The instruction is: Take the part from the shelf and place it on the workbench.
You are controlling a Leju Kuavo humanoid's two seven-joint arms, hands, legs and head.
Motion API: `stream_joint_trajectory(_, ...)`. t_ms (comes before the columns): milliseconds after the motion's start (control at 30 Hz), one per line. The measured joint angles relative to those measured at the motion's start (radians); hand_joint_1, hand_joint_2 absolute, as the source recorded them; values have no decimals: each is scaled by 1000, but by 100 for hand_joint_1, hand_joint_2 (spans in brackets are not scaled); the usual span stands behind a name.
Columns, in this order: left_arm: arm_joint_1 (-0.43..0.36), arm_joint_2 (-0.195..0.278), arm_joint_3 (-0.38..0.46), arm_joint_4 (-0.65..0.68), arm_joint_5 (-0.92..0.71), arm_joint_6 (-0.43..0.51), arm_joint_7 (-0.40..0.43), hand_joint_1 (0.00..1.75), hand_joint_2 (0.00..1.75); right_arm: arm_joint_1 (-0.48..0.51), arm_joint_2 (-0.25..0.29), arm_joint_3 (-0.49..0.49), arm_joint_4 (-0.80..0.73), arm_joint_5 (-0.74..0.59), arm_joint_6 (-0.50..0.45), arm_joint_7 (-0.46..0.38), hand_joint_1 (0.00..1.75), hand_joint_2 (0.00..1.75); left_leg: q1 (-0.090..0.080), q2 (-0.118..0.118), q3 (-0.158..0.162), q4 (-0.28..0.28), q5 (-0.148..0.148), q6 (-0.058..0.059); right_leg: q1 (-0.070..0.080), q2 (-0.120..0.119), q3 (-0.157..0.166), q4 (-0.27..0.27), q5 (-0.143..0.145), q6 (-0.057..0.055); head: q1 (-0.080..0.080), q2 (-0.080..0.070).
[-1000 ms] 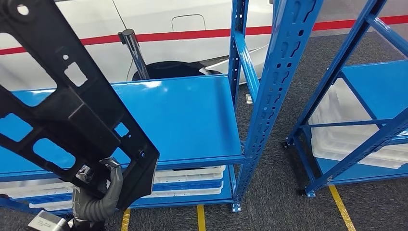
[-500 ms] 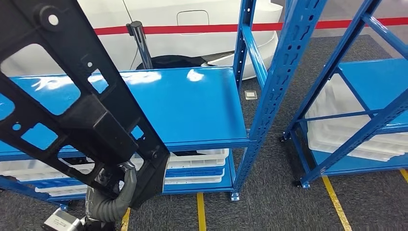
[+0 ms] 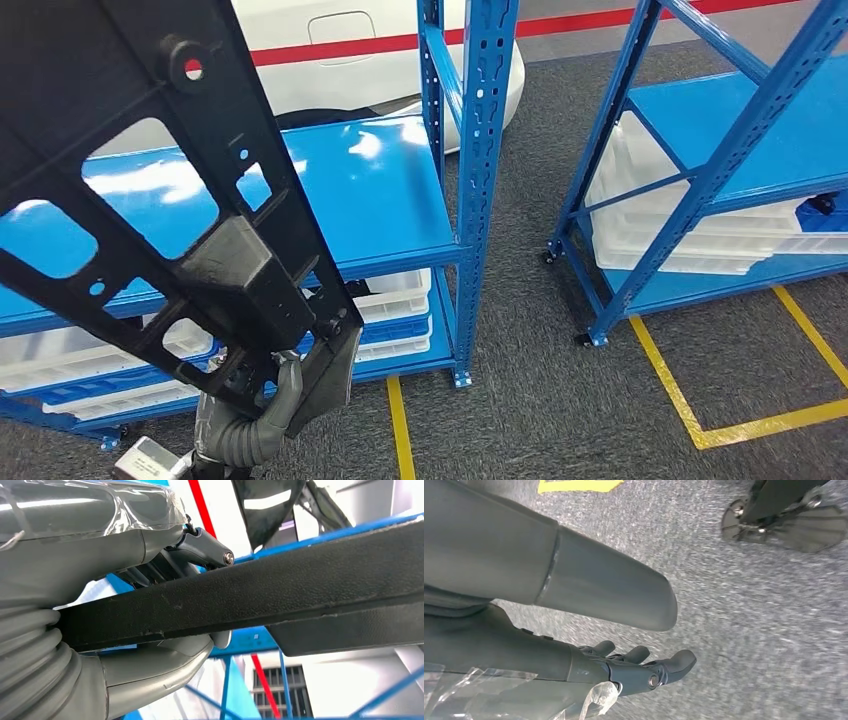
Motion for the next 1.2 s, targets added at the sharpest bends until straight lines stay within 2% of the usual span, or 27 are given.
stream_joint_trajectory(67, -5, -1, -3, 1, 0, -3, 0, 175, 175, -2, 2, -3, 0, 3, 0, 0, 0, 0, -4, -34, 104, -159, 13, 16, 0, 17, -16, -2, 22, 8, 1, 0)
stream_joint_trajectory(100, -8, -2, -5, 2, 1, -4, 0, 175, 175, -2, 3, -4, 0, 4, 0, 0, 0, 0, -7, -47, 132, -207, 11, 21, -1, 25, -20, -6, 33, 13, 1, 0)
stream_joint_trajectory(133, -11, -2, -6, 2, 1, -5, 0, 175, 175, -1, 3, -5, 1, 6, 0, -1, 0, 0, -11, -49, 142, -229, 9, 23, -2, 33, -22, -11, 46, 20, 1, 0)
stream_joint_trajectory(200, -17, -3, -7, 3, 2, -6, 2, 175, 175, 4, 2, -6, 3, 6, 1, 0, 0, 0, -10, -35, 127, -234, 31, 30, -3, 37, -32, -16, 56, 32, 0, 0)
stream_joint_trajectory(233, -19, -4, -7, 3, 2, -7, 2, 175, 175, 4, 1, -7, 4, 5, 1, 0, 0, 0, -8, -26, 118, -238, 44, 37, -2, 25, -43, -1, 33, 35, 1, 0)
stream_joint_trajectory(267, -19, -6, -8, 3, 3, -9, 2, 175, 175, 4, 1, -7, 5, 5, 1, 0, 0, 0, -6, -16, 106, -241, 58, 44, -1, 8, -57, 36, -12, 37, 3, 0)
stream_joint_trajectory(333, -19, -7, -8, 4, 3, -13, 3, 175, 175, 3, 2, -7, 5, 3, 1, 1, 0, 0, -8, 2, 78, -241, 80, 51, -2, -21, -91, 165, -126, 42, 7, 0)
stream_joint_trajectory(367, -18, -8, -9, 5, 4, -15, 5, 175, 175, 3, 2, -7, 5, 3, 2, 1, 0, 0, -9, 12, 64, -240, 91, 51, -3, -25, -103, 235, -159, 46, 8, 0)
stream_joint_trajectory(400, -18, -8, -9, 6, 5, -18, 7, 175, 175, 3, 2, -7, 5, 2, 2, 2, 0, 0, -10, 22, 48, -238, 102, 50, -4, -27, -105, 287, -164, 50, 9, 0)
stream_joint_trajectory(433, -18, -9, -10, 8, 6, -21, 9, 175, 175, 3, 2, -7, 5, 2, 2, 3, 0, 0, -10, 34, 32, -235, 113, 49, -5, -29, -92, 310, -143, 53, 9, 0)
stream_joint_trajectory(467, -18, -9, -10, 10, 8, -23, 11, 175, 175, 2, 2, -7, 5, 1, 2, 4, 0, 0, -10, 44, 16, -231, 122, 47, -5, -33, -63, 296, -110, 56, 9, 0)
stream_joint_trajectory(500, -19, -10, -10, 11, 11, -25, 11, 175, 175, 1, 2, -7, 5, 1, 2, 5, 0, 0, -10, 54, 0, -223, 129, 44, -5, -43, -14, 245, -81, 58, 9, 0)
stream_joint_trajectory(533, -18, -10, -11, 12, 13, -27, 12, 175, 175, 0, 1, -7, 5, 1, 1, 6, 0, 0, -11, 62, -14, -212, 133, 40, -3, -59, 49, 166, -74, 58, 10, 0)
stream_joint_trajectory(600, -19, -12, -11, 12, 18, -30, 12, 175, 175, -2, -1, -7, 5, 2, -2, 6, 0, 0, -13, 80, -32, -193, 142, 31, 4, -84, 148, 21, -99, 48, 12, 0)
stream_joint_trajectory(633, -19, -13, -12, 12, 20, -31, 12, 175, 175, -2, -2, -7, 6, 4, -3, 7, 0, 0, -14, 89, -37, -188, 148, 26, 8, -86, 168, -16, -112, 41, 13, 0)
stream_joint_trajectory(700, -20, -14, -13, 13, 23, -32, 12, 175, 175, -1, -3, -7, 6, 12, -4, 6, 0, 0, -11, 94, -44, -183, 155, 14, 7, -75, 154, -22, -102, 23, 13, 0)
stream_joint_trajectory(733, -20, -14, -15, 14, 23, -33, 11, 175, 175, -1, -3, -7, 6, 17, -5, 6, 0, 0, -9, 82, -52, -169, 136, 5, 5, -71, 144, -22, -92, 15, 12, 0)
stream_joint_trajectory(767, -19, -14, -16, 14, 24, -32, 11, 175, 175, -2, -3, -7, 6, 21, -7, 6, 0, 0, -5, 62, -64, -135, 96, -4, 2, -69, 130, -23, -79, 7, 11, 0)
stream_joint_trajectory(833, -17, -14, -19, 16, 26, -31, 11, 175, 175, -4, -4, -7, 6, 24, -13, 4, 0, 0, 2, 28, -95, -17, -14, -20, 0, -64, 99, -22, -54, -1, 9, 0)
stream_joint_trajectory(867, -17, -14, -21, 17, 27, -30, 11, 175, 175, -4, -4, -7, 6, 25, -15, 3, 0, 0, 5, 22, -106, 51, -52, -24, 1, -62, 82, -22, -41, -3, 8, 0)
stream_joint_trajectory(900, -16, -14, -22, 19, 29, -30, 11, 175, 175, -3, -3, -7, 6, 26, -17, 2, 0, 0, 6, 20, -109, 99, -62, -25, 1, -59, 64, -21, -27, -3, 8, 0)
stream_joint_trajectory(933, -16, -14, -23, 19, 30, -30, 11, 175, 175, -3, -3, -7, 6, 27, -19, 0, 0, 0, 6, 19, -99, 123, -50, -25, 1, -56, 46, -20, -14, -2, 8, 0)
stream_joint_trajectory(967, -16, -14, -24, 20, 30, -30, 11, 175, 175, -3, -3, -7, 6, 28, -19, 0, 0, 0, 6, 18, -73, 108, -21, -23, 1, -53, 29, -20, -1, 0, 8, 0)
stream_joint_trajectory(1033, -17, -14, -25, 20, 30, -30, 11, 175, 175, -4, -3, -7, 6, 30, -20, -1, 0, 0, 5, 13, 31, -20, 26, -13, 2, -46, -1, -20, 26, 5, 8, 0)
stream_joint_trajectory(1100, -18, -15, -26, 20, 30, -29, 11, 175, 175, -5, -1, -7, 6, 31, -22, -1, 0, 0, -1, 8, 145, -189, 15, -1, 3, -41, -16, -22, 50, 14, 8, 0)
stream_joint_trajectory(1133, -19, -15, -26, 21, 31, -29, 11, 175, 175, -4, -1, -7, 6, 31, -23, -1, 0, 0, -5, 6, 174, -239, 4, 4, 4, -40, -18, -26, 63, 18, 8, 0)
stream_joint_trajectory(1200, -19, -16, -27, 22, 31, -27, 11, 175, 175, -1, -1, -7, 7, 33, -25, 0, 0, 0, -7, 8, 168, -255, 14, 12, 2, -38, -24, -32, 82, 29, 8, 0)
